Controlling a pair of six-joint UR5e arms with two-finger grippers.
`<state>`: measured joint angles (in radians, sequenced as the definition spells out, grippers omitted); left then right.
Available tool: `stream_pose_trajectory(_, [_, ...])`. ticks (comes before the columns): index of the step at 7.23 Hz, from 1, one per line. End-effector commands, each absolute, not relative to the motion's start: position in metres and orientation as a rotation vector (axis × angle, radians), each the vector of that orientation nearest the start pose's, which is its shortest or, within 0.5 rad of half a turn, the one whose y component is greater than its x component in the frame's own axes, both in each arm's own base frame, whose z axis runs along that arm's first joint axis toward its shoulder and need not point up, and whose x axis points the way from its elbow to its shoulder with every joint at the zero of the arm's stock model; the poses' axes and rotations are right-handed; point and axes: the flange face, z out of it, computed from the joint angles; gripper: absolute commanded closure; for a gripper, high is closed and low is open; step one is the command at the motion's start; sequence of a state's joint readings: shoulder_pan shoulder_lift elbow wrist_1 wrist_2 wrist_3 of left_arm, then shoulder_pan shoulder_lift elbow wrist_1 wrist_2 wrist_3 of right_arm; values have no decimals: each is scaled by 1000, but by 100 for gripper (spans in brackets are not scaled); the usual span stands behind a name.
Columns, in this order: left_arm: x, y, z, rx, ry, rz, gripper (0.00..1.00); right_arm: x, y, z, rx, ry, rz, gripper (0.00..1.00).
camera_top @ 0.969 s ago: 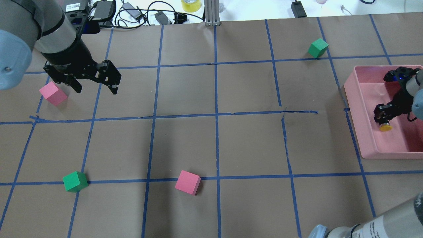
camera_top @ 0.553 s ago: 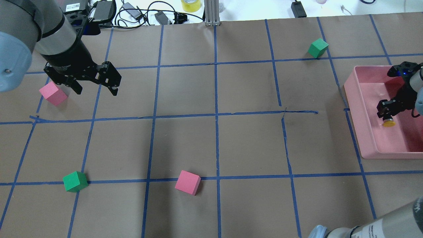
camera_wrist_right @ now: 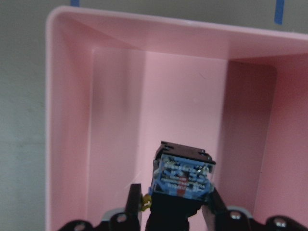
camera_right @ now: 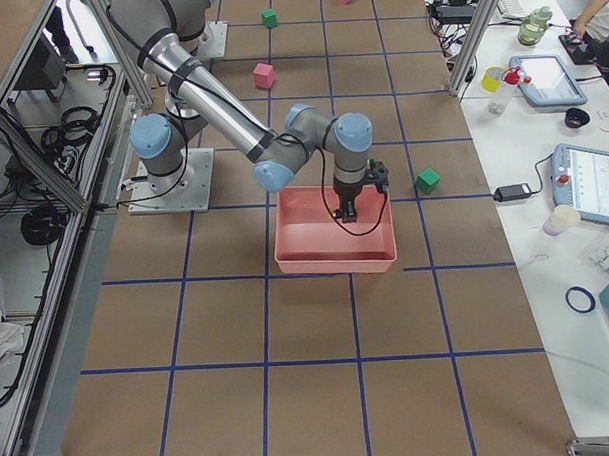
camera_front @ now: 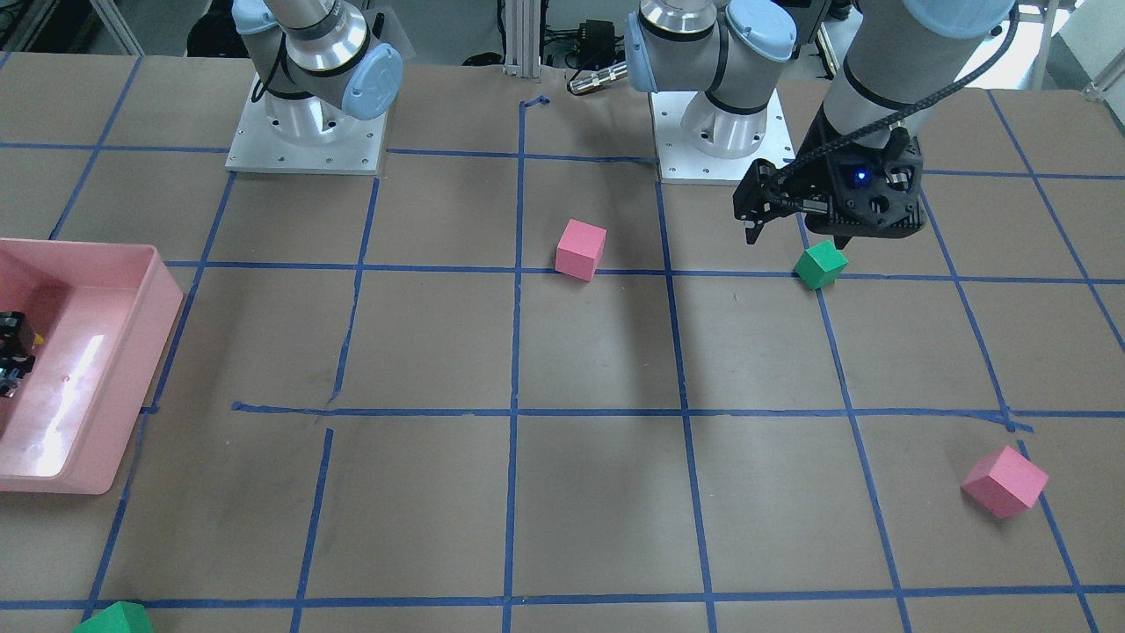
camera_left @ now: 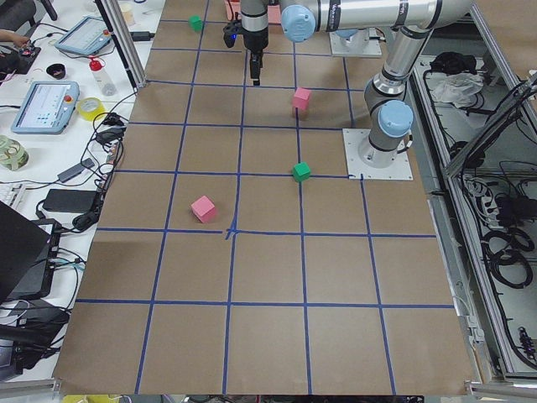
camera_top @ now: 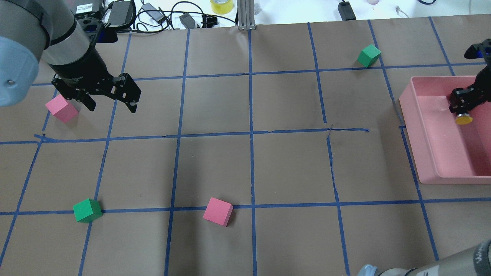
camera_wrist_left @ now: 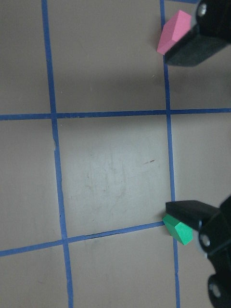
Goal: Align button upright
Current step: 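Lift the button out of the bin with the right gripper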
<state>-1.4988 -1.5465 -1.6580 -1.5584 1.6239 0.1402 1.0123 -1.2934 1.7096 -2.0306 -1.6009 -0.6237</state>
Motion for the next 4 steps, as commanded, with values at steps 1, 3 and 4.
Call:
stream_pose_trajectory(1, [-98, -471, 453, 109, 3105, 82, 0, -98, -598, 367, -56, 3173, 10, 100])
stream_pose_trajectory(3, [-103, -453, 457, 96, 3108, 64, 0, 72, -601, 363, -10, 3175, 8, 100])
stream_pose_trajectory(4, [-105, -441, 460, 91, 3110, 50, 0, 166, -585, 359, -2, 3166, -9, 100])
